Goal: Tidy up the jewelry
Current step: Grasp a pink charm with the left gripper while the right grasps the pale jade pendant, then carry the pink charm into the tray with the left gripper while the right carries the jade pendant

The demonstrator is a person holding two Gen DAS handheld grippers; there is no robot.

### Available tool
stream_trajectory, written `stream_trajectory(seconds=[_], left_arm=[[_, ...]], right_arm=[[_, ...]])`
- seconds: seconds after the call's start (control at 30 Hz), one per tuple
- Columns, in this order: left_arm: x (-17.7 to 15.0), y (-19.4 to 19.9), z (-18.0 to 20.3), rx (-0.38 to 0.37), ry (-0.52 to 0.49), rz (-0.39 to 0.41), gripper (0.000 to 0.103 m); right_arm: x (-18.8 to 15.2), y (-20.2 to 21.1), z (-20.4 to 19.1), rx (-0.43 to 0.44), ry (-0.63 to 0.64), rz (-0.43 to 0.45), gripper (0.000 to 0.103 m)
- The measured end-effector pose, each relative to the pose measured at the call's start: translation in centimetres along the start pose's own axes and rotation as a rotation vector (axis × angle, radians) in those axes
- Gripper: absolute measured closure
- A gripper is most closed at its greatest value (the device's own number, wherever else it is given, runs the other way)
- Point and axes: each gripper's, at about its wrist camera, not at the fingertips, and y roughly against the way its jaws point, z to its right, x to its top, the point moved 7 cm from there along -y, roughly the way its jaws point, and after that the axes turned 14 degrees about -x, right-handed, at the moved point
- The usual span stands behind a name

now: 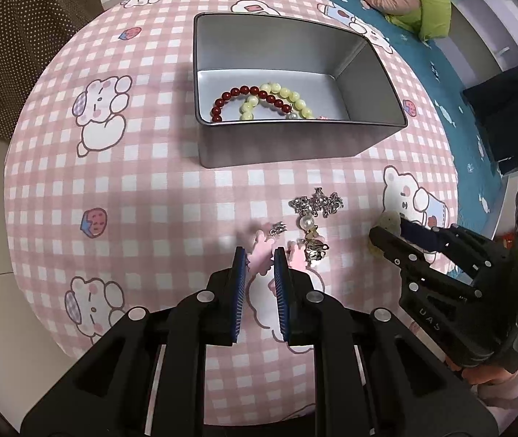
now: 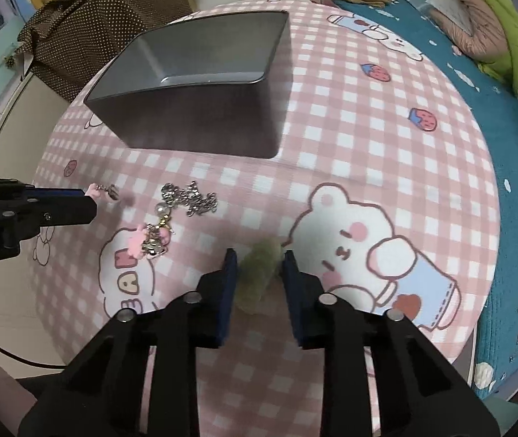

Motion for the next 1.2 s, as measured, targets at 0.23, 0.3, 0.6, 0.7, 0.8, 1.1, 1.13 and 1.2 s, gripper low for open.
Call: stream_trajectory(seconds=[0.23,0.3,0.6,0.7,0.8,1.1,1.13,1.2], left_arm=[[0.3,0.7,-0.1,-0.007,0.001,0.022,0.088],[0.4,1.0,0.0,-0.014,-0.002,0.031,0.088],[1.5,3.3,1.1,-0.034,-0.034,0.083,0.088],[2.0,4.1,1.7,-0.035,-0.055,0.102,0.088],[2.7,5.0,2.5,-0.031,-0.082,0.126,0.088],[5.7,7.4,3.9,-0.043,-0.121,0.193,0.088],[6.0,7.5,4.0,-0.042,-0.124,0.198,0.088],[6.8,7.7,4.1,-0.045,-0.129,0.203,0.088]], right_arm=[[0.1,-0.1,0.8,0.032,-0.094,-0.029,0.094],[0.3,0.1,0.9,0.031,-0.097,-0.022,0.094],[2.3,2.7,1.5,0.035,-0.106,0.050,0.094],[3.3,3.9,1.6,0.057,-0.123,0.080,0.094],[4.2,5.2,1.4,0.070,-0.130,0.113,0.094],[8.3,8.3,1.1,0.104,-0.147,0.217,0.094],[8.6,8.4,1.0,0.107,-0.149,0.221,0.094],[9.6,8.5,0.9,0.102,-0.144,0.234,0.094]])
